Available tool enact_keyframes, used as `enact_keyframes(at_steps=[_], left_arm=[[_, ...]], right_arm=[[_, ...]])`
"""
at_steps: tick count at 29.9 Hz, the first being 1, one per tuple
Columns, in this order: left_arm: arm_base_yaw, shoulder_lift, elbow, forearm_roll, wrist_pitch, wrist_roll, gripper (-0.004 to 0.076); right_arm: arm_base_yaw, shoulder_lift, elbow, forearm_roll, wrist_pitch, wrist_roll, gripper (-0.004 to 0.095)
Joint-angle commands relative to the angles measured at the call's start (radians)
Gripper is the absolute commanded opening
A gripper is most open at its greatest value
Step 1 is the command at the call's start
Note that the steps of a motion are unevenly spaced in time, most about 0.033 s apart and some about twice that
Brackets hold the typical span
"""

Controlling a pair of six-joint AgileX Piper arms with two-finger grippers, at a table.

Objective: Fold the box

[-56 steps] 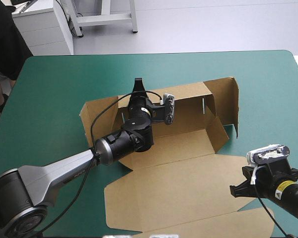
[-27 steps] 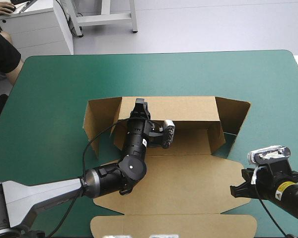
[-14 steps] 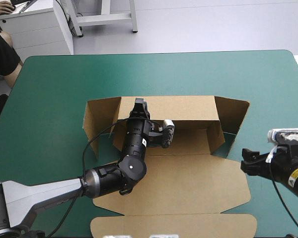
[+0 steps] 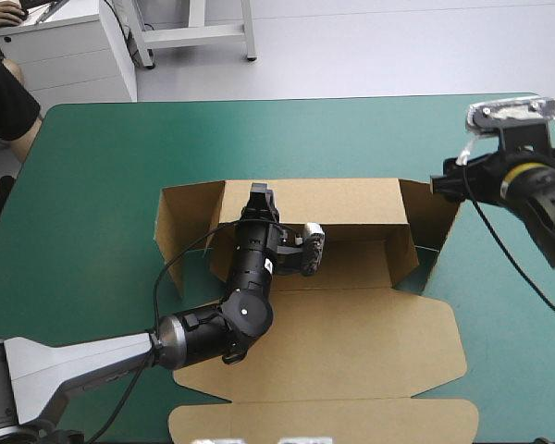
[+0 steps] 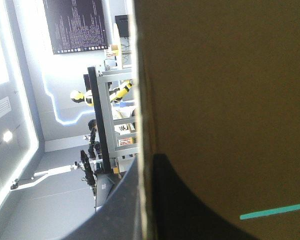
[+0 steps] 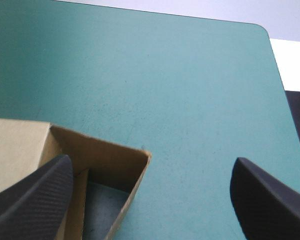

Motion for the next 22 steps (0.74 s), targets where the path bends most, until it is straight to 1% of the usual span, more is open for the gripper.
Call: enact_keyframes(at_steps=[1, 3, 5, 8, 10, 13, 15, 19, 22], left_arm=[[-0.008, -0.044, -0.025, 0.073, 0.060, -0.012, -0.0010], [-0.008, -0.044, -0.025, 0.073, 0.060, -0.013, -0.0010], [-0.008, -0.044, -0.025, 0.073, 0.060, -0.016, -0.0010], [-0.008, -0.044, -0.025, 0.073, 0.060, -0.016, -0.0010], [-0.008, -0.044, -0.025, 0.073, 0.060, -0.016, -0.0010], [-0.008, -0.044, -0.025, 0.073, 0.056, -0.016, -0.0010], [-0.008, -0.044, -0.025, 0.073, 0.056, -0.016, -0.0010], [-0.008, -0.044, -0.025, 0.073, 0.052, -0.016, -0.0010], [-0.008, -0.044, -0.025, 0.073, 0.052, -0.016, -0.0010]], right_arm=[[-0.098, 0.113, -0.143, 0.076, -0.018, -0.144, 0.0764], [-0.182, 0.183, -0.197, 0.217, -0.031, -0.250, 0.0764], [-0.264, 0.238, -0.228, 0.326, -0.073, -0.300, 0.0764], [-0.372, 0.306, -0.264, 0.446, -0.110, -0.355, 0.0764], [-0.434, 0.354, -0.284, 0.532, -0.110, -0.399, 0.0764], [-0.493, 0.416, -0.293, 0.648, -0.095, -0.466, 0.0764], [-0.511, 0.459, -0.293, 0.691, -0.059, -0.498, 0.0764], [-0.516, 0.527, -0.293, 0.706, 0.012, -0.522, 0.0763], [-0.516, 0.556, -0.293, 0.737, 0.091, -0.558, 0.0764]])
